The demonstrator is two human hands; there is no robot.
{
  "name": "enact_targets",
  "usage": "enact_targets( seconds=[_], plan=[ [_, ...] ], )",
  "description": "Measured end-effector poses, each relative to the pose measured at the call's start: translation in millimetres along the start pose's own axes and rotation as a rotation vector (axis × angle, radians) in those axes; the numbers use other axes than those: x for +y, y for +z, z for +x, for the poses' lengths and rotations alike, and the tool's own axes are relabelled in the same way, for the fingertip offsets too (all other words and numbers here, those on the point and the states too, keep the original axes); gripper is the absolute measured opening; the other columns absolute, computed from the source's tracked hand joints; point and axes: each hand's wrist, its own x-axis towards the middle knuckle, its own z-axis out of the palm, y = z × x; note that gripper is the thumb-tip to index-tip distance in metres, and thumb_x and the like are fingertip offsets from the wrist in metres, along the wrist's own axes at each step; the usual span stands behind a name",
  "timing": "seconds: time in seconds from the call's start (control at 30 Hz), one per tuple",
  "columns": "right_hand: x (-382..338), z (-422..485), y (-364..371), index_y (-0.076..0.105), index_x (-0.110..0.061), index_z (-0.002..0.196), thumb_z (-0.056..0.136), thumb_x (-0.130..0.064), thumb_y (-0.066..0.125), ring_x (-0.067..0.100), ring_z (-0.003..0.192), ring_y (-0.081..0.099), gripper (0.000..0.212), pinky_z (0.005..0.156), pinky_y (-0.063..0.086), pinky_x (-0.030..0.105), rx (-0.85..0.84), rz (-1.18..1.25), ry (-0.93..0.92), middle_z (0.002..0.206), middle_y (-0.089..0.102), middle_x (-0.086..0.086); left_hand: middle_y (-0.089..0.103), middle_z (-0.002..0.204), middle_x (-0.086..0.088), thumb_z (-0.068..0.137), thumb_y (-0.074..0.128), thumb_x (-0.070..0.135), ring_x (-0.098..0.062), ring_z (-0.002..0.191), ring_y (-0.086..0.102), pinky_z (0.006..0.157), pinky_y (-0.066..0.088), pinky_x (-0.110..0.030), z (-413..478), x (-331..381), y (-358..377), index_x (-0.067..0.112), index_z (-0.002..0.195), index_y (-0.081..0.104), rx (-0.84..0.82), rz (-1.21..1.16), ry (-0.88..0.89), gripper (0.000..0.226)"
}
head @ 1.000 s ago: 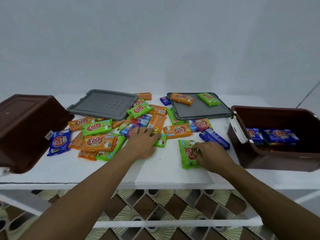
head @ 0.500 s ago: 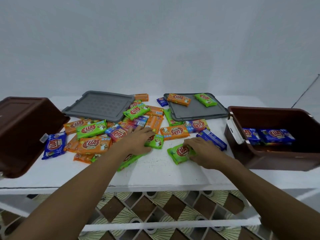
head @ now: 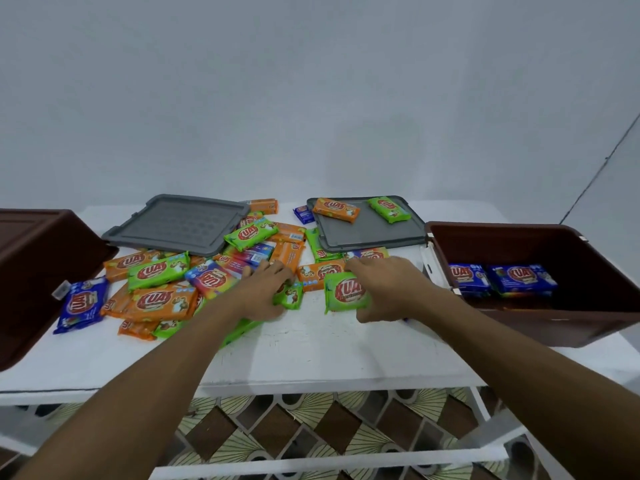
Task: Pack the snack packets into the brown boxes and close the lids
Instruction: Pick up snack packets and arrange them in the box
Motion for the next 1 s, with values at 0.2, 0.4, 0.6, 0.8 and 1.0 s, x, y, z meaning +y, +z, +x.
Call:
enact_targets(
  seconds=[0.2,0.4,0.6,0.8,1.0],
  plan=[
    [32.7,-15.3,-34.7,0.041,-0.028,0.133,0.074,-0.053,0.069,0.015,0.097,0.055,0.07,0.072,0.044,0.03,-0.001,0.066,0.016,0.117,0.058,-0.007,0.036,0.147,0.007,0.087,0.062,0.044,-0.016,0.134,0.027,0.108,0.019,-0.048,-6.9,6.2,7.2,0.033,0.14,0.035,0.051,-0.021,-0.043,0.061],
    [95.2,-34.5,-48.4,0.039,-0.032,0.136,0.072,-0.056,0.07,0.011,0.093,0.053,0.075,0.077,0.051,0.032,0.056,0.208,0.104,0.118,0.058,-0.008,0.03,0.143,-0.003,0.087,0.062,0.046,-0.023,0.134,0.029,0.11,0.02,-0.049,9.8,34.8,0.9,0.025,0.146,0.031,-0.053,0.094,-0.144,0.07],
    [149.4,-53.4,-41.3,0.04,-0.029,0.138,0.067,-0.055,0.076,0.015,0.098,0.06,0.084,0.084,0.055,0.037,0.071,0.401,0.197,0.122,0.061,-0.002,0.041,0.145,0.001,0.092,0.059,0.036,-0.019,0.134,0.036,0.115,0.02,-0.051,10.3,42.1,5.1,0.027,0.135,0.043,0.043,-0.039,-0.201,0.047],
    [159.6,-58.3,-30.5,0.041,-0.028,0.138,0.066,-0.052,0.078,0.013,0.095,0.06,0.084,0.081,0.055,0.036,0.079,0.44,0.18,0.12,0.062,-0.002,0.037,0.15,0.003,0.086,0.065,0.047,-0.02,0.137,0.034,0.114,0.022,-0.047,-3.7,51.7,11.9,0.03,0.142,0.035,0.112,-0.092,-0.258,0.066],
    [147.8,-55.6,-26.0,0.039,-0.029,0.14,0.069,-0.053,0.077,0.013,0.099,0.061,0.084,0.085,0.056,0.038,0.086,0.478,0.152,0.125,0.06,-0.002,0.032,0.151,0.0,0.091,0.055,0.052,-0.022,0.14,0.028,0.11,0.018,-0.049,-16.3,40.9,22.8,0.029,0.147,0.03,0.152,-0.027,-0.333,0.065]
  ],
)
